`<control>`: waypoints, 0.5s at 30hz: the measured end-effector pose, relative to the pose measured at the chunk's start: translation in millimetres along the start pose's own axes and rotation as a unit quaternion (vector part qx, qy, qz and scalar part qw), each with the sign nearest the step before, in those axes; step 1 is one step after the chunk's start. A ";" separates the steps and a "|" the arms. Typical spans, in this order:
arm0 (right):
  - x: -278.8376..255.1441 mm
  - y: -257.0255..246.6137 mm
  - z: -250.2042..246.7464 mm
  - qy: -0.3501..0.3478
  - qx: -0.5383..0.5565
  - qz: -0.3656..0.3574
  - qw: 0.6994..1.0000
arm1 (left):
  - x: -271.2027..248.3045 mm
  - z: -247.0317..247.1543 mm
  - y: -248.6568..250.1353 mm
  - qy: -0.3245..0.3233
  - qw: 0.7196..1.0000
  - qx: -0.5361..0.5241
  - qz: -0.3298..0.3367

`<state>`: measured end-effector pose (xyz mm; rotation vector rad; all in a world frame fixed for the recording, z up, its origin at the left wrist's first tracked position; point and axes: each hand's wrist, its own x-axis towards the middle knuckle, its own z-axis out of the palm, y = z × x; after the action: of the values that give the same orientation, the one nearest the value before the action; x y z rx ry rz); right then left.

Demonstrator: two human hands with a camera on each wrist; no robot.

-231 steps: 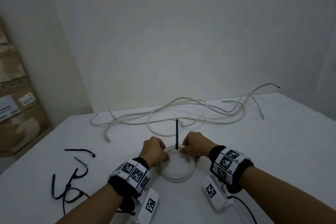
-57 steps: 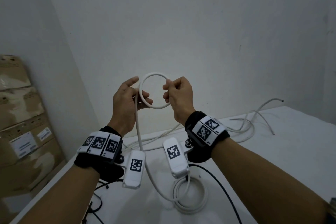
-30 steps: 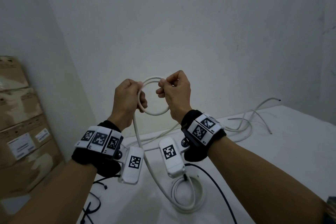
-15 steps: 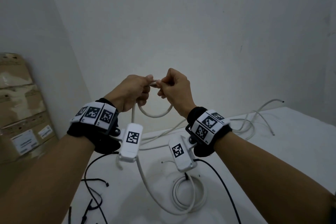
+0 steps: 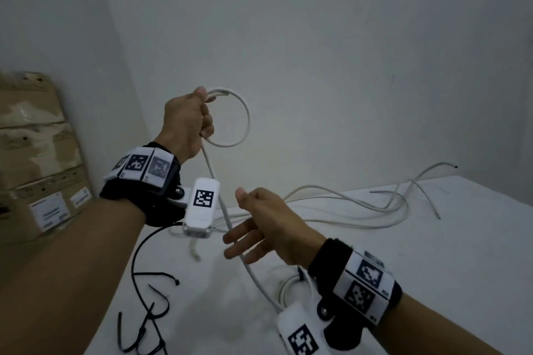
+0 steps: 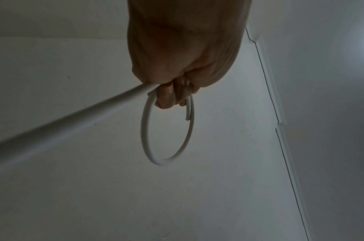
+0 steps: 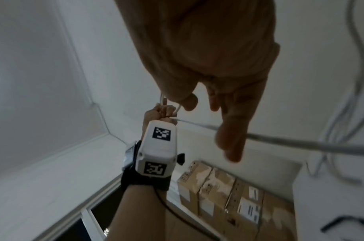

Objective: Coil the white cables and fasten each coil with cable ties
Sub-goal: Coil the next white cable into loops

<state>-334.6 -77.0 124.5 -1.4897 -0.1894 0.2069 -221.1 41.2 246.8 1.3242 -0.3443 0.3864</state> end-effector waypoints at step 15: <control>-3.6 7.7 39.5 -0.072 -0.071 0.077 0.992 | -20.1 -62.2 22.6 0.032 0.998 0.044 -0.025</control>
<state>-348.2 -39.3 119.7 -1.6335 -0.2085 0.4338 -247.9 105.0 244.1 1.4004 -0.2421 0.4052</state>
